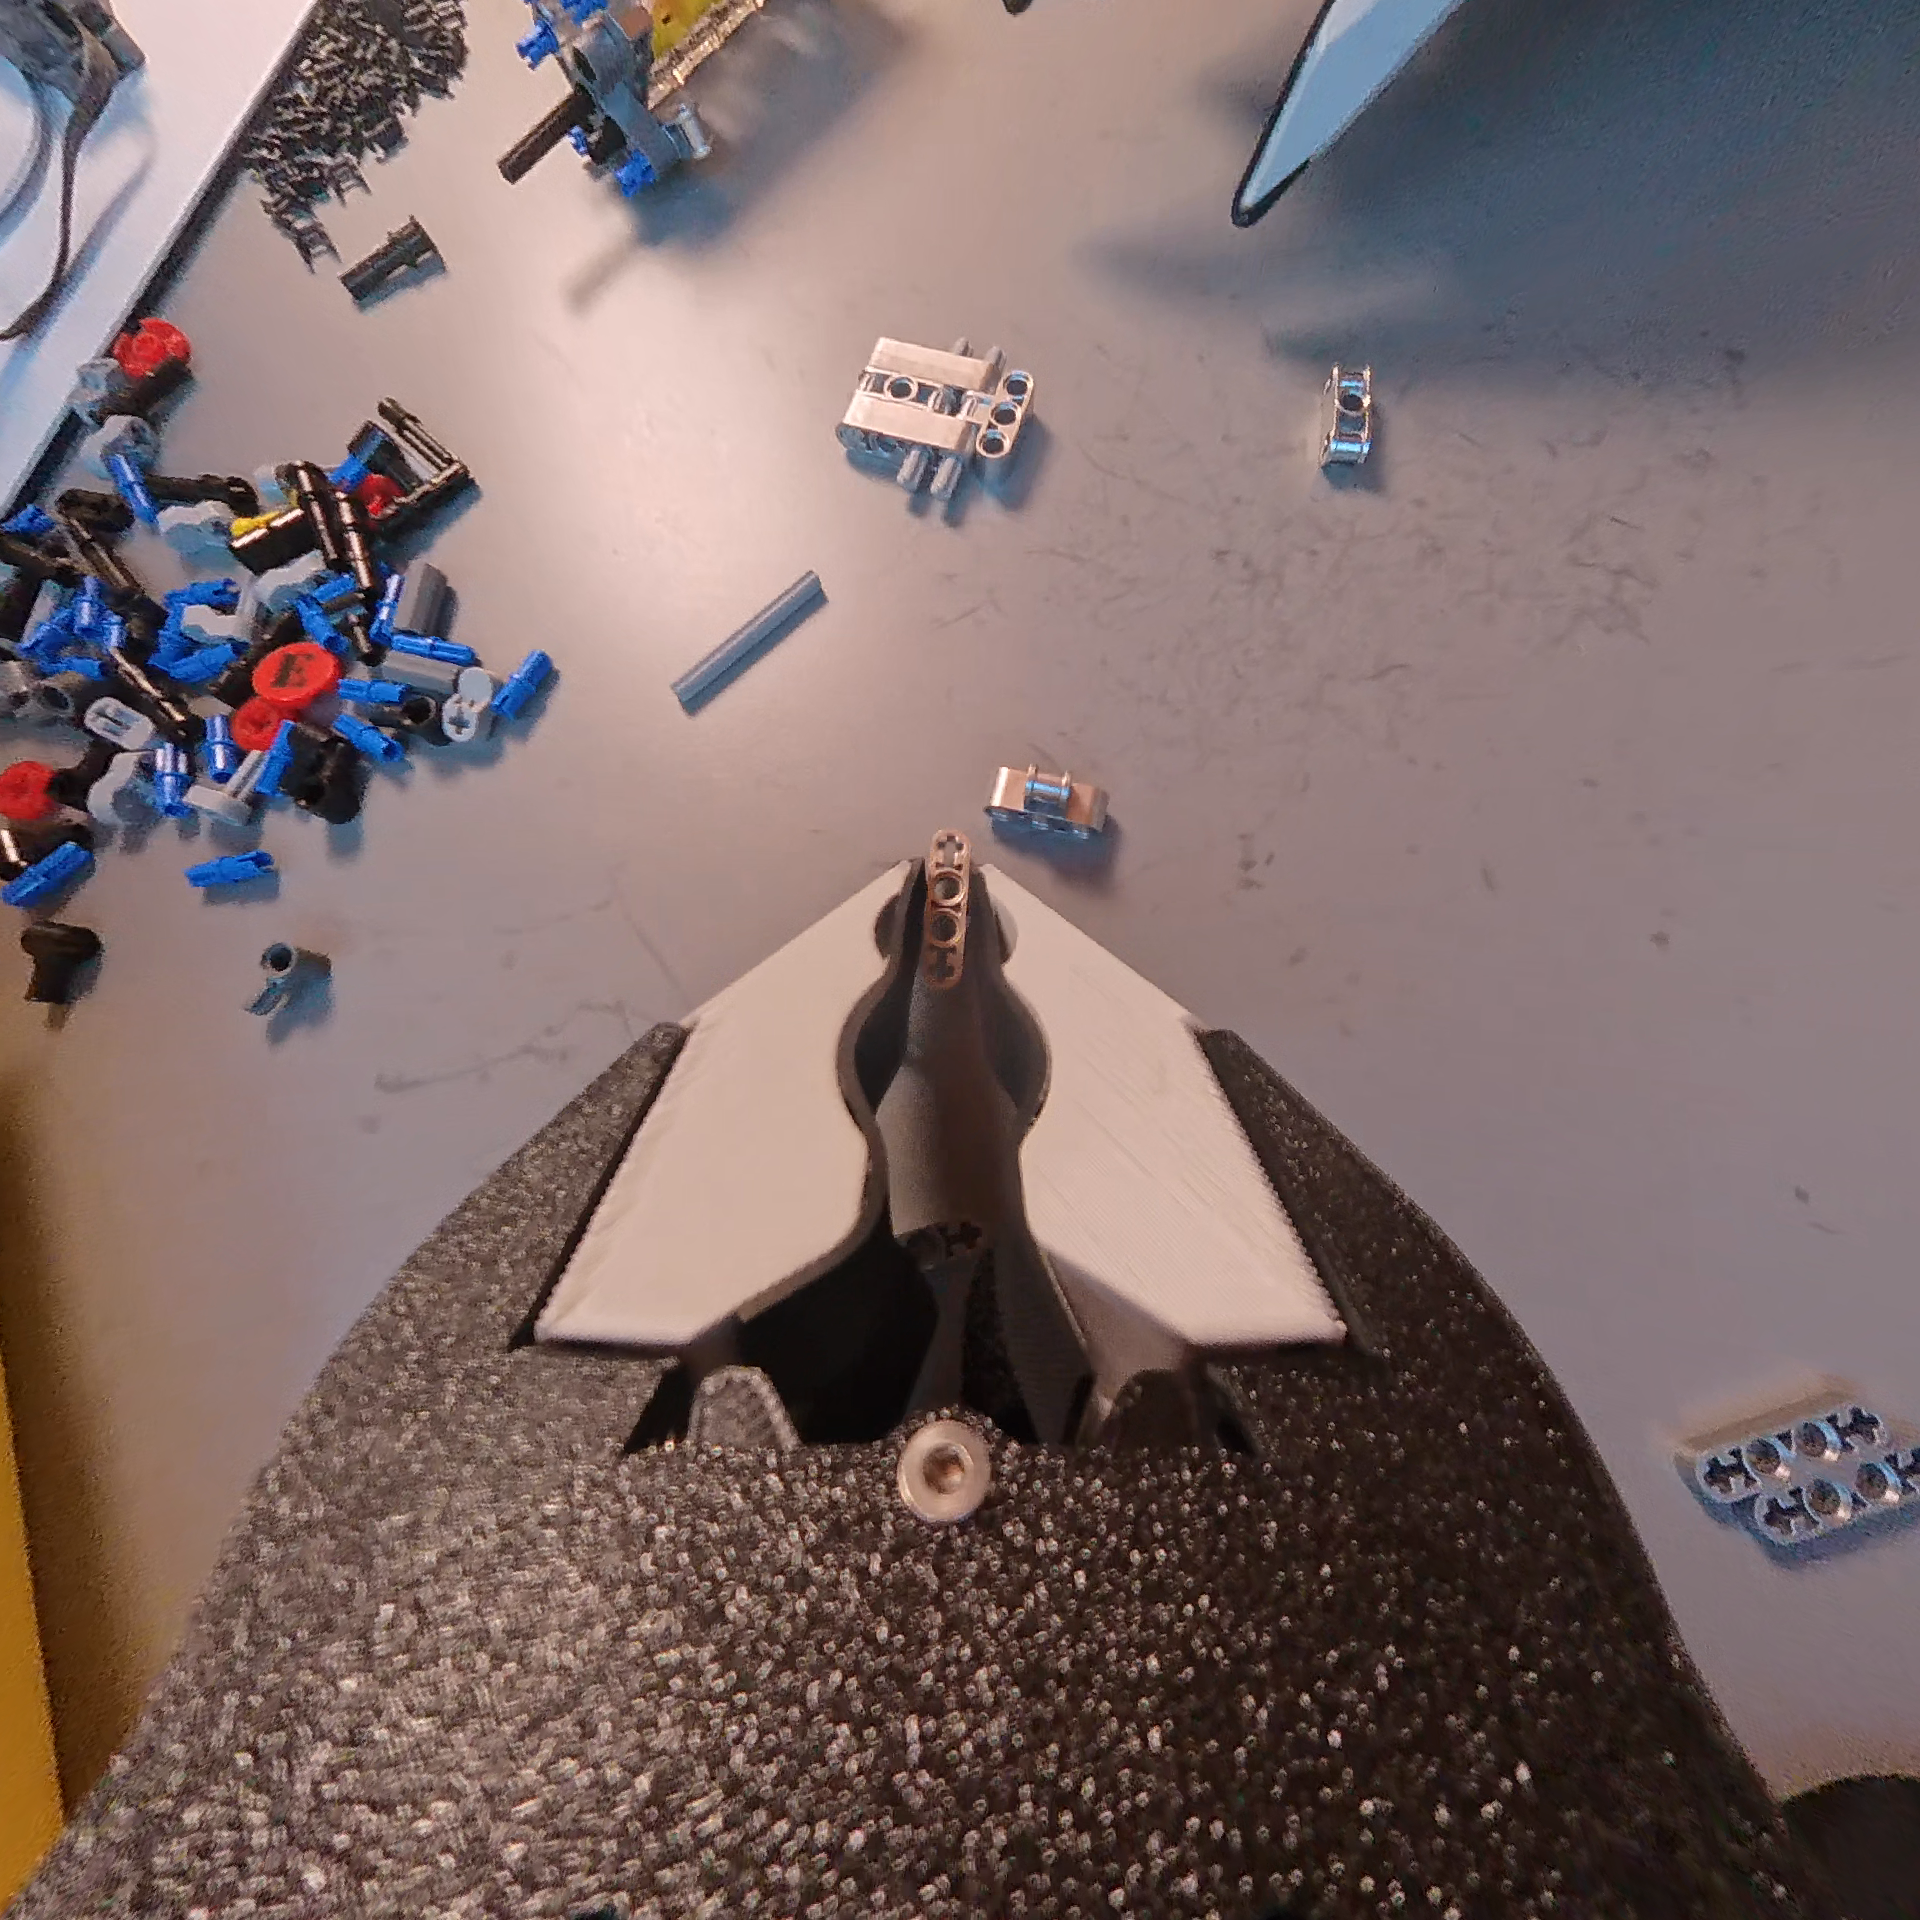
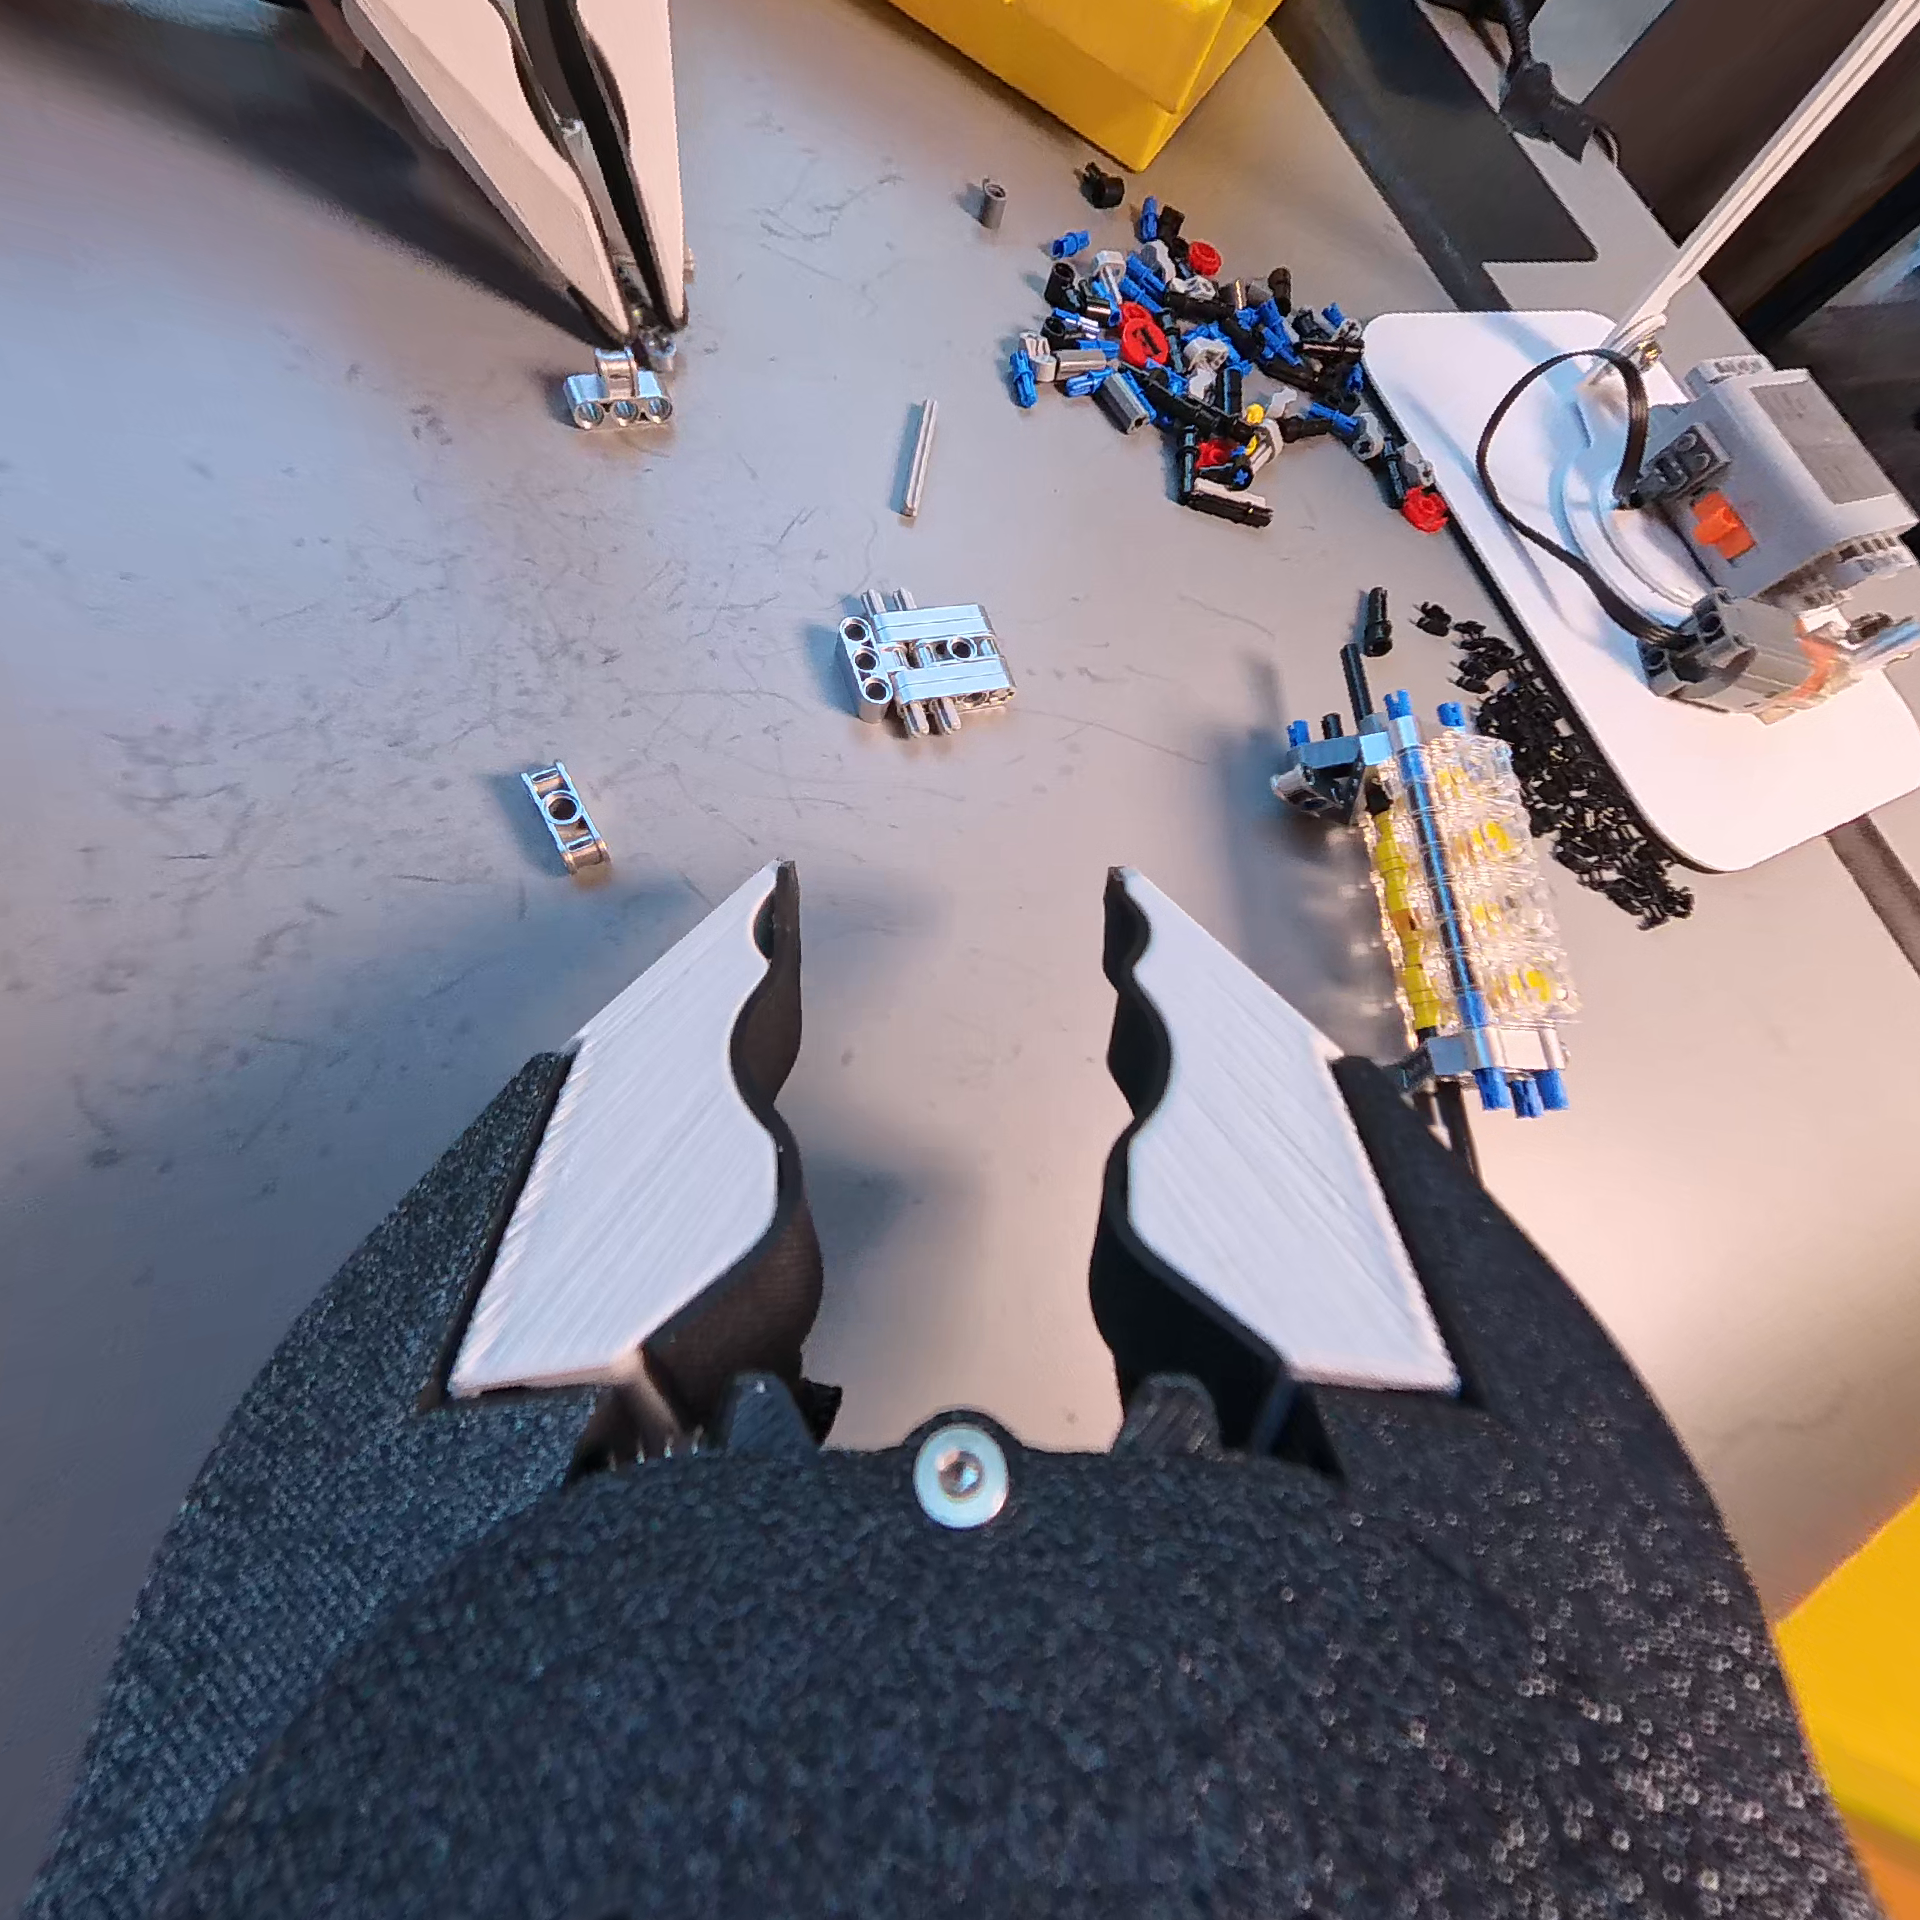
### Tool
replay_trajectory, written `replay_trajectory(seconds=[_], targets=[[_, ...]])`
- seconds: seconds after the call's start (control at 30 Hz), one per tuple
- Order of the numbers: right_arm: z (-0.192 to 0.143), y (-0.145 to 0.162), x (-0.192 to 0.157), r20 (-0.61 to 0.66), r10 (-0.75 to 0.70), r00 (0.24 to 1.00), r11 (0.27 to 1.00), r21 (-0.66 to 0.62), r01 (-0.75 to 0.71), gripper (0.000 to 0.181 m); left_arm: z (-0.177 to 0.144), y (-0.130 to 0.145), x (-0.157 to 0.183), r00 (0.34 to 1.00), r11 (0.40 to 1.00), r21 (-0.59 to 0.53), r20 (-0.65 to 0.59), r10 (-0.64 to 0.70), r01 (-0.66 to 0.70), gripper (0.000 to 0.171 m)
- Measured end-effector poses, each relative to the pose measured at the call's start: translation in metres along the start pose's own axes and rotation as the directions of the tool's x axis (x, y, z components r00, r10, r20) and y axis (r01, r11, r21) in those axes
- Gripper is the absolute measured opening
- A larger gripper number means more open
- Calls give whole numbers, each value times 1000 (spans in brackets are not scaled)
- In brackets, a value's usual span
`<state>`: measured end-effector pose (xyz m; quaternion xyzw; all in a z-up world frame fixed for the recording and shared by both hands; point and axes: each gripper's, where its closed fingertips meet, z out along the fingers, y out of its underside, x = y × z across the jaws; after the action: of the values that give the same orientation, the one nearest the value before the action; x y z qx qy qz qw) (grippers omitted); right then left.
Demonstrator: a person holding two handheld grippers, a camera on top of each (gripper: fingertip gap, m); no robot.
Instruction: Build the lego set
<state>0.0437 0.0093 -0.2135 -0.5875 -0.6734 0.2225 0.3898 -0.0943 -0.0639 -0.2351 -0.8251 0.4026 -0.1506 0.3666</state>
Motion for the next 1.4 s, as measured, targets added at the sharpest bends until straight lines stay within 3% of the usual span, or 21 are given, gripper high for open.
replay_trajectory(seconds=[0.13, 0.2, 0.37, 0.57, 0.83, 1.17, 1.4], targets=[[0, -1, -1, 17, 19, 1000, 1000, 15, -19, 57, -2, -3, -10, 998, 999, 22, 47, -29, 28, 8], [-2, -4, -1, 17, 30, 999, 999, 31, -30, 57, -3, -7, -10, 998, 998, 50, 45, -48, 45, 18], [-5, -8, 1, 10, 32, 999, 998, 48, -33, 58, -9, -24, 0, 996, 985, 148, -40, -80, 85, 25], [-4, -6, 1, 9, 34, 999, 999, 39, -34, 58, 3, -20, 20, 993, 993, 99, -112, -47, 58, 28], [-2, -1, 5, -6, 43, 999, 999, 27, -43, 58, 5, -12, 5, 1000, 998, 57, -14, -25, 26, 17], [-32, 14, 53, -143, 150, 978, 988, 48, -144, 58, -10, -21, -43, 966, 973, 185, 190, -174, 139, 21], [-35, 59, 47, -94, 226, 970, 962, -137, -237, 38, -12, -17, -53, 950, 978, 167, 262, -169, 128, 21]])
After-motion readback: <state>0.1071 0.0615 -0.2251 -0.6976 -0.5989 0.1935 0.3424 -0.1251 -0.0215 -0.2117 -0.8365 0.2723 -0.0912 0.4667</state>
